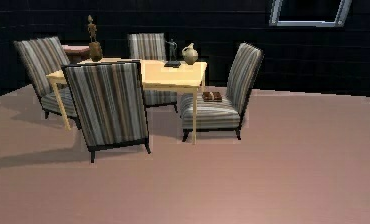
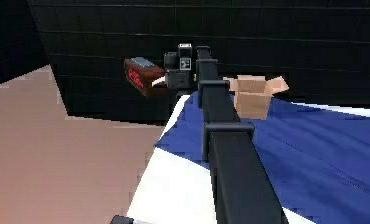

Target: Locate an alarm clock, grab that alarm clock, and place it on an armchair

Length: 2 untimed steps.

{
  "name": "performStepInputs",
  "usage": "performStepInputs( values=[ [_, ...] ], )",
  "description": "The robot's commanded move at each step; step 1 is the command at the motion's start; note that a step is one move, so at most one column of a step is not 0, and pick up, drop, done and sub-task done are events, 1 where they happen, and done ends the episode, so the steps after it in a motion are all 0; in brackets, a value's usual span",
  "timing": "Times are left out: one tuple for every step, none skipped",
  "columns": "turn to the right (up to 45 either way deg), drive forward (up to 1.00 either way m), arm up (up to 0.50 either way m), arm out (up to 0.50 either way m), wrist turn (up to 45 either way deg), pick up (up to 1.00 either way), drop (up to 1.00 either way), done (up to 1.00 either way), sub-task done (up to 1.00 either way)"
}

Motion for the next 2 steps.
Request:
performStepInputs(
  values=[
    [0.0, 0.0, 0.0, 0.0, -45.0, 0.0, 0.0, 0.0, 0.0],
    [0.0, 0.0, 0.0, 0.0, -45.0, 0.0, 0.0, 0.0, 0.0]
  ],
)
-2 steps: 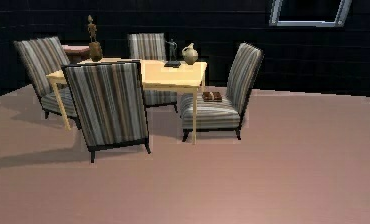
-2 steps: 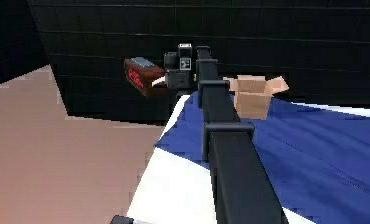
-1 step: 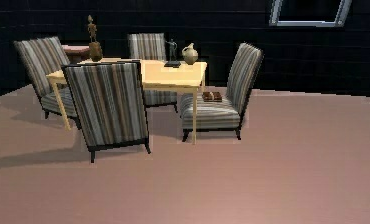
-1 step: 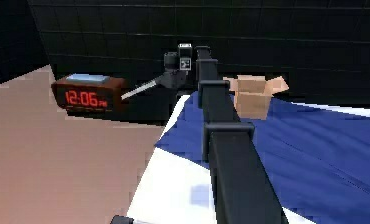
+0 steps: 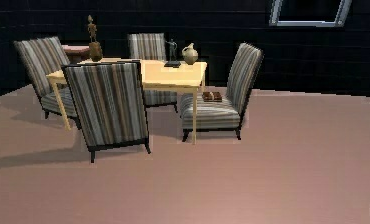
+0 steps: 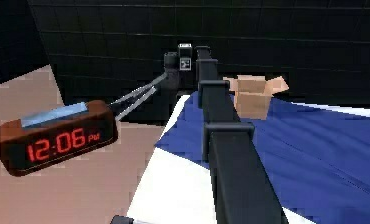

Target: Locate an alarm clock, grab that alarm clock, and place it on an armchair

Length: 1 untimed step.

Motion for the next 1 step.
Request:
performStepInputs(
  values=[
    [0.0, 0.0, 0.0, 0.0, -27.0, 0.0, 0.0, 0.0, 0.0]
  ],
)
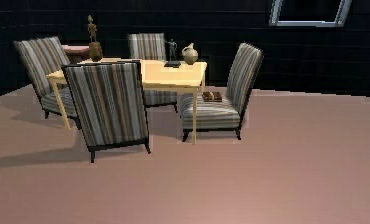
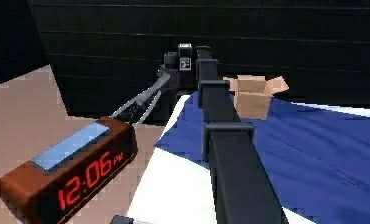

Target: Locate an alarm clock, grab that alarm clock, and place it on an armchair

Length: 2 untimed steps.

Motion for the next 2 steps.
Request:
performStepInputs(
  values=[
    [0.0, 0.0, 0.0, -0.44, 0.0, 0.0, 0.0, 0.0, 0.0],
    [-3.0, 0.0, 0.0, 0.0, 0.0, 0.0, 0.0, 0.0, 0.0]
  ],
)
